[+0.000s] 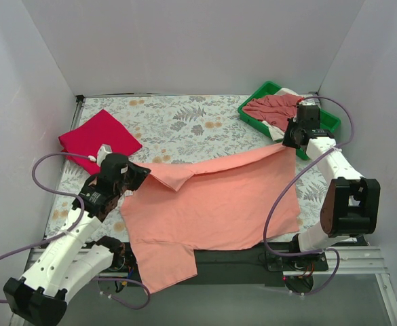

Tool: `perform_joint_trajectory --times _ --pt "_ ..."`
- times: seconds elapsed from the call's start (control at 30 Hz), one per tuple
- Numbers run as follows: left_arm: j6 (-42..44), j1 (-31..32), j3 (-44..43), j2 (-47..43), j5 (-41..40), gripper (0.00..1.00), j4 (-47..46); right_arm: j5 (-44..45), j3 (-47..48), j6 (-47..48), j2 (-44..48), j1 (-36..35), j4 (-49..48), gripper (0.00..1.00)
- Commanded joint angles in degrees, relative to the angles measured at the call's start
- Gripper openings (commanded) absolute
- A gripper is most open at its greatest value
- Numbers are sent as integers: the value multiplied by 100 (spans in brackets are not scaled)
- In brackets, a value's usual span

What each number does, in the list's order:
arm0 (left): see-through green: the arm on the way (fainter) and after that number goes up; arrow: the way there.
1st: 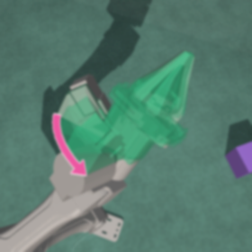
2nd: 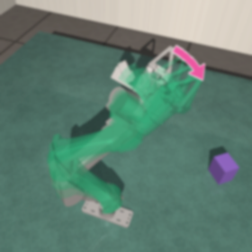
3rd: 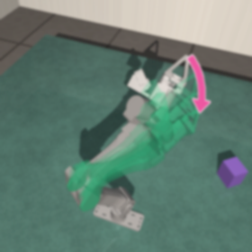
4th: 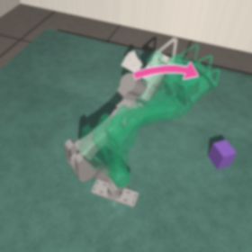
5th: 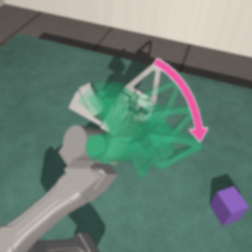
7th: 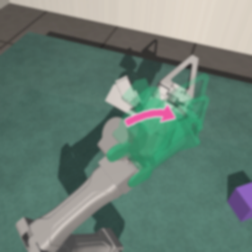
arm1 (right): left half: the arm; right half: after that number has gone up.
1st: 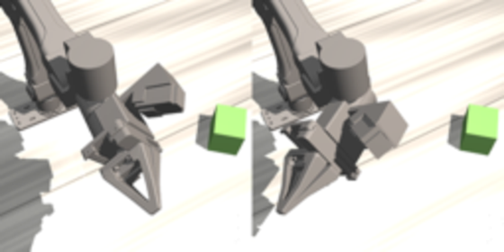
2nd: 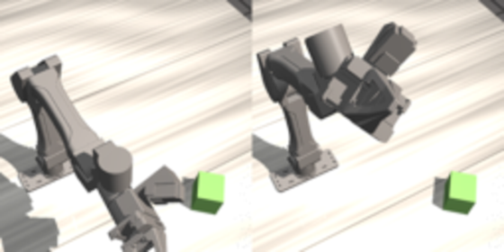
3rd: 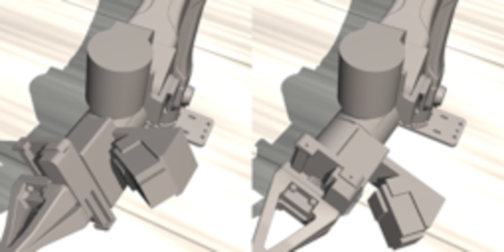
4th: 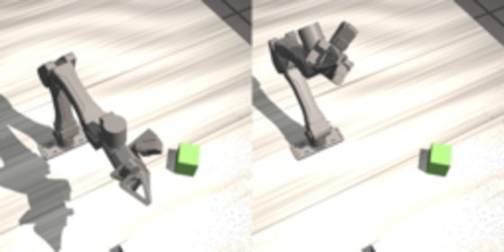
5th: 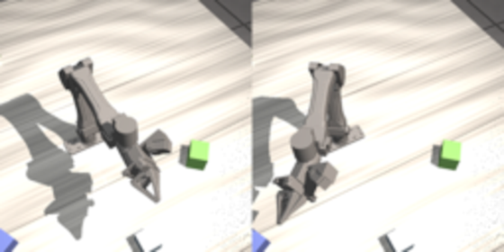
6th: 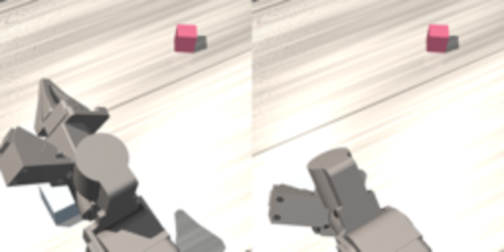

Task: Fold and stack the t-shirts
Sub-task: Fold the tshirt

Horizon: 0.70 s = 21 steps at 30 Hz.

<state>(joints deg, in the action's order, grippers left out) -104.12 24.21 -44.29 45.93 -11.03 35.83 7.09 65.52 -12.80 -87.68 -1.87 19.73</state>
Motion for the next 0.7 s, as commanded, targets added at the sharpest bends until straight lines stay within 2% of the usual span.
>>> perform_joint_trajectory --times 0.0,0.33,0.67 --pt "-162 23 79 -286 110 0 222 -41 163 128 128 37 5 1" --pt "-188 23 614 -559 566 0 582 2 -196 84 339 46 66 1" --pt "-83 23 826 -779 479 0 987 178 -943 120 770 46 75 1"
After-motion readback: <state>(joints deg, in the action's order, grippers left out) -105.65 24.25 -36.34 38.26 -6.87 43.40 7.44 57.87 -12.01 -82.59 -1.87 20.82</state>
